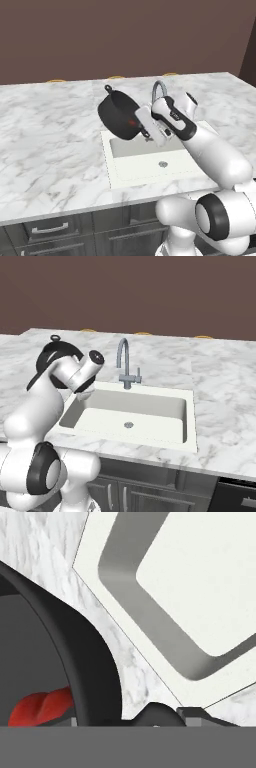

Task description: Dump the bell pepper from the pot into the sink. Then turn on the water and wash the bell pepper. Then turn off the water and put the bell pepper back in the pot.

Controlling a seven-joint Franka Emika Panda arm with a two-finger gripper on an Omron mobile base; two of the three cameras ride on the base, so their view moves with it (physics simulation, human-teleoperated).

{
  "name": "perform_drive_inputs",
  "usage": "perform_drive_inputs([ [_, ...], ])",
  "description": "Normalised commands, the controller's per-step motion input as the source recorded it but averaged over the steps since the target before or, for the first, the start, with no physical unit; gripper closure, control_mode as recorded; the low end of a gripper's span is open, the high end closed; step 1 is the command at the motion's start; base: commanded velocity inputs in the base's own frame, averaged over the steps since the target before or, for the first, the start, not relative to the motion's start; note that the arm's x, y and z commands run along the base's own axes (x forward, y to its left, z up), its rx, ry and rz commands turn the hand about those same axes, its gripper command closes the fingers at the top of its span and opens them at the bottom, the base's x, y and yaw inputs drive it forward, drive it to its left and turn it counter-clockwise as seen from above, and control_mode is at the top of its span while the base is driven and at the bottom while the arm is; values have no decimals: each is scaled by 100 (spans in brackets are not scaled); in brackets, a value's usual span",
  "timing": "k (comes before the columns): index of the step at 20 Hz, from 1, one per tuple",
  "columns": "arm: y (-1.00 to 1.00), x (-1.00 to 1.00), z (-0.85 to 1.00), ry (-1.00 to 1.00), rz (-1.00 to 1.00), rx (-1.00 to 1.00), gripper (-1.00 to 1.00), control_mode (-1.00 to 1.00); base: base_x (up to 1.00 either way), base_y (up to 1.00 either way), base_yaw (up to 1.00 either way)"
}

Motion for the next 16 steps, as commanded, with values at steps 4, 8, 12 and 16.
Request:
perform_drive_inputs([
  [4, 0, 0, -59, 0, -6, 22, 100, -100, 0, 0, 0],
  [8, 0, 0, -61, 0, -3, 28, 100, -100, 0, 0, 0],
  [12, 0, 0, -39, 0, 0, 25, 100, -100, 0, 0, 0],
  [16, 0, 3, -5, 0, 0, 19, 100, -100, 0, 0, 0],
])
